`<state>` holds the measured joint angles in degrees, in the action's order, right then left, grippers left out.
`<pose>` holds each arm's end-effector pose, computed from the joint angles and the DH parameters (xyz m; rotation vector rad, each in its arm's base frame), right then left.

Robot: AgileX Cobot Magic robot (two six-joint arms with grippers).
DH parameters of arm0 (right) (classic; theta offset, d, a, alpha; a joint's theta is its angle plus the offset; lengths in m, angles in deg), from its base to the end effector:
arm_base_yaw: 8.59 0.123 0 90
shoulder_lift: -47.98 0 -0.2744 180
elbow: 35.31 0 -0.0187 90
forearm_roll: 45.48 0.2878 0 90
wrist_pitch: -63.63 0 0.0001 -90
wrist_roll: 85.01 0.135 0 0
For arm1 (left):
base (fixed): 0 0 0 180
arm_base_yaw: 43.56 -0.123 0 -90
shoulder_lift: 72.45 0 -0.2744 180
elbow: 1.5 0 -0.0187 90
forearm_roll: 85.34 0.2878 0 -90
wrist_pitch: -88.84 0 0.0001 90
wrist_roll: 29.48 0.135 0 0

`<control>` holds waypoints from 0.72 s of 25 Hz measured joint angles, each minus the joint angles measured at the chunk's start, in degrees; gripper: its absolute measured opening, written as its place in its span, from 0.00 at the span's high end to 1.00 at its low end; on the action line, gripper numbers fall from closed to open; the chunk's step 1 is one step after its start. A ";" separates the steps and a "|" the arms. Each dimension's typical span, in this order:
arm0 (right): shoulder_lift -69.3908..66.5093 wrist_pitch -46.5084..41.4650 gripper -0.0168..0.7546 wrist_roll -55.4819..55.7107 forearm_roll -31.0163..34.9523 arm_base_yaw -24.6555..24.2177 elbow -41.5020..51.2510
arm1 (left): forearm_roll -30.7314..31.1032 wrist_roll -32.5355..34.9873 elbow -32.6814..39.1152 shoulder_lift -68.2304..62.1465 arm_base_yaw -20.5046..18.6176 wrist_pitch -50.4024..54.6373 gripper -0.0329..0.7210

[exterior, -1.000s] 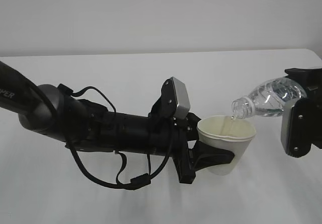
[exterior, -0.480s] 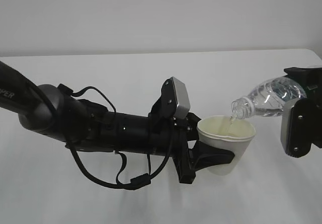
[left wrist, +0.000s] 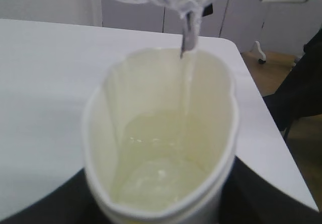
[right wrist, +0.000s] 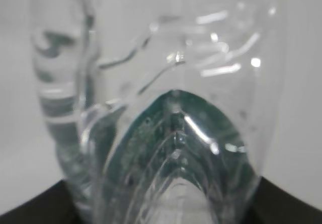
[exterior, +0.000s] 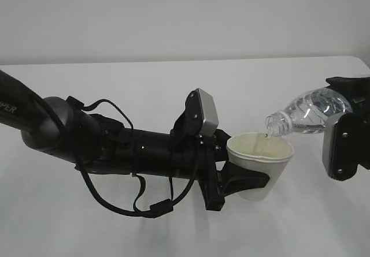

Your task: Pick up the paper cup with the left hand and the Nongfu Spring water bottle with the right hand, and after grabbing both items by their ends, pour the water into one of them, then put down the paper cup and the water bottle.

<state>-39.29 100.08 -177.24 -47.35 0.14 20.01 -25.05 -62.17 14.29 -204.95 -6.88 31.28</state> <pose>0.3023 0.0491 0.1422 -1.5515 1.2275 -0.9902 0.2927 -0.3414 0.0583 1.2707 1.4881 -1.0903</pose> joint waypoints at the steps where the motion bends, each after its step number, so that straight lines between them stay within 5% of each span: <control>1: 0.00 0.00 0.45 0.00 -0.11 0.00 0.00 | 0.00 0.00 0.00 0.00 0.00 0.00 0.45; 18: 0.10 0.14 0.45 0.00 -0.22 0.00 0.00 | 0.00 0.00 0.00 0.00 0.00 0.00 0.45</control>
<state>-39.19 100.22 -177.24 -47.57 0.14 20.01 -25.05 -62.17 14.29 -204.95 -6.88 31.28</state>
